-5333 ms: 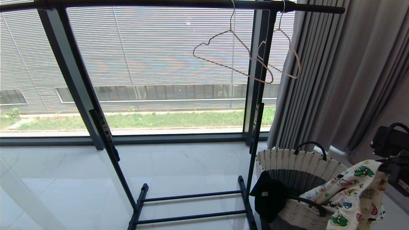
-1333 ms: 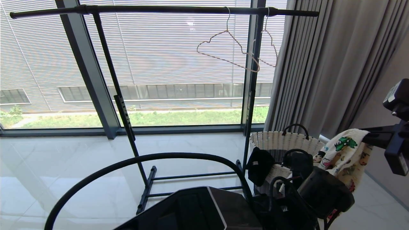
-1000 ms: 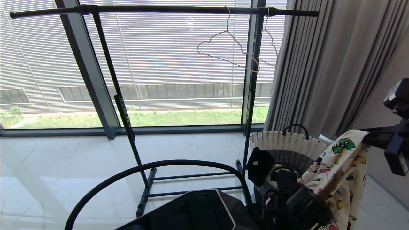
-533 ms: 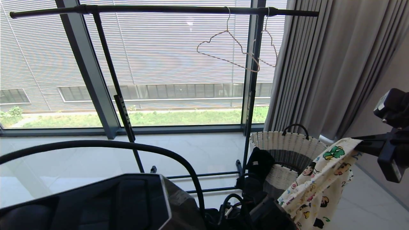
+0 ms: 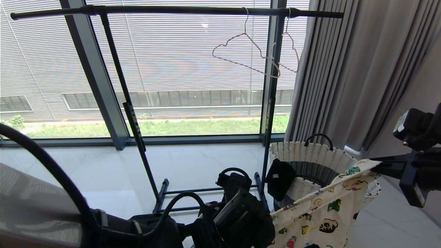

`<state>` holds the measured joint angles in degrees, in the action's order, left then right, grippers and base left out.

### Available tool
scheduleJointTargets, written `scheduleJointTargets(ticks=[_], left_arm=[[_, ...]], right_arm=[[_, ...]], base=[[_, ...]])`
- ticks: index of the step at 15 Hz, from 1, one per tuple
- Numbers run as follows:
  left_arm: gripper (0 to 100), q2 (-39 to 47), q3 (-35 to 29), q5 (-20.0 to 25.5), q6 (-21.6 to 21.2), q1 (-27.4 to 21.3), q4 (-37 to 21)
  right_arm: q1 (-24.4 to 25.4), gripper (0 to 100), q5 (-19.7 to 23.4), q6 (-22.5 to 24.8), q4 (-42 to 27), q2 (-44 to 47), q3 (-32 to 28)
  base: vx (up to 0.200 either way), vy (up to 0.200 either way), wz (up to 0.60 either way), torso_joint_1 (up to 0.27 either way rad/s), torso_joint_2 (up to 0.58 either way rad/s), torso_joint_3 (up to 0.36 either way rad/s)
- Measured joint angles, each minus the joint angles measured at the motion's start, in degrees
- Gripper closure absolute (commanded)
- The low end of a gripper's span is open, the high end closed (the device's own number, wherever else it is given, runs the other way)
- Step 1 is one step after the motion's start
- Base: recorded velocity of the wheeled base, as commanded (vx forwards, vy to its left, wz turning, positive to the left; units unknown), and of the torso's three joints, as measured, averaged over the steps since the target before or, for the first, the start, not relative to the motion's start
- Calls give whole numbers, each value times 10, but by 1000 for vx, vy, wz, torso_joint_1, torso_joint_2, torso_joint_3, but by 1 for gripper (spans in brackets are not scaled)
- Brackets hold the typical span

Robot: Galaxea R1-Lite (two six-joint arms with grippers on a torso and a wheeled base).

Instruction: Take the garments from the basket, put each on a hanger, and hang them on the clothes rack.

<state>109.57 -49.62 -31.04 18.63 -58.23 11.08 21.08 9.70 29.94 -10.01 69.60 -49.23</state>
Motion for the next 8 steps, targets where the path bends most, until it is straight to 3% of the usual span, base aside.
scheduleJointTargets(ticks=[4, 8], left_arm=[[100, -44, 31, -4, -26, 15, 0], [100, -98, 64, -3, -94, 54, 1]], right_arm=[[7, 100, 0, 0, 3, 12, 1], [10, 100, 2, -1, 23, 23, -3]], base=[[0, 0, 0, 0, 0, 0], [0, 0, 0, 0, 0, 0]])
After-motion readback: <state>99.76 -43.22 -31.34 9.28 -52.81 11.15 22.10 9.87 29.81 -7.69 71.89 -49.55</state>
